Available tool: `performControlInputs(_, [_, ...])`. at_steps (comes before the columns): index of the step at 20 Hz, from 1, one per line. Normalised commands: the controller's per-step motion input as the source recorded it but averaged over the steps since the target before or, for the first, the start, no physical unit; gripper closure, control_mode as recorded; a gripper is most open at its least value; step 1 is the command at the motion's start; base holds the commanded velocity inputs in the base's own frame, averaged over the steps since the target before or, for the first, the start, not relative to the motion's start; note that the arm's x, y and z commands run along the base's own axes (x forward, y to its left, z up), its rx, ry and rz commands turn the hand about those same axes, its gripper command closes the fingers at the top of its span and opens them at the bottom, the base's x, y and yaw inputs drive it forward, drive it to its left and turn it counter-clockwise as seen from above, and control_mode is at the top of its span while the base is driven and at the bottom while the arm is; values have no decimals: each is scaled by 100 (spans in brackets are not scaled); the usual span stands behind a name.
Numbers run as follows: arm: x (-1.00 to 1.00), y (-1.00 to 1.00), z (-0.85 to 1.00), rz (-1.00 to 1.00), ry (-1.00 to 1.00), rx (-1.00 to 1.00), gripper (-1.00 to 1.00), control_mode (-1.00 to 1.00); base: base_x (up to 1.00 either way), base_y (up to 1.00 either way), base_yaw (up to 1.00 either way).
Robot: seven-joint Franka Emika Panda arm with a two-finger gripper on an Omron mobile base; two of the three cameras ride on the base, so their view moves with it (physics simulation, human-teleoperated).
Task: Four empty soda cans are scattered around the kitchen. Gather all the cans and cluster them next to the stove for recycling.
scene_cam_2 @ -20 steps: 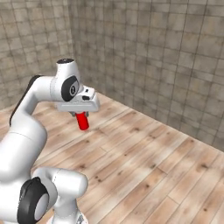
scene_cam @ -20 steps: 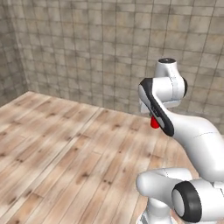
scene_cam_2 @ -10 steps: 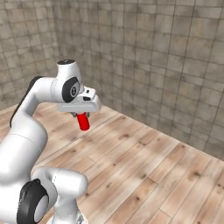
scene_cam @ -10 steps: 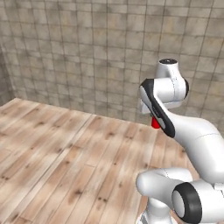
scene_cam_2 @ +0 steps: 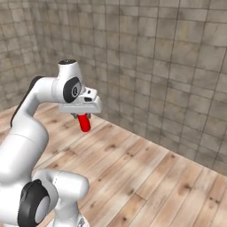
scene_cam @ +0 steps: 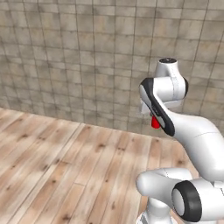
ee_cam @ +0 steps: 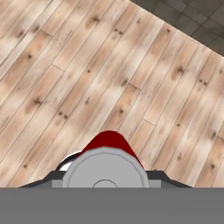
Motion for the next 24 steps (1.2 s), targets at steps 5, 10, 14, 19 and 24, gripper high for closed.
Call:
performControlInputs(5, [0, 0, 0, 0, 0, 0, 100, 100, 48, -8, -23])
performControlInputs(10, [0, 0, 0, 0, 0, 0, 100, 100, 4, -7, -38])
performControlInputs(14, [0, 0, 0, 0, 0, 0, 100, 100, 0, -8, -41])
performControlInputs(19, [0, 0, 0, 0, 0, 0, 100, 100, 0, -9, -42])
performControlInputs(24, [0, 0, 0, 0, 0, 0, 100, 100, 0, -12, -36])
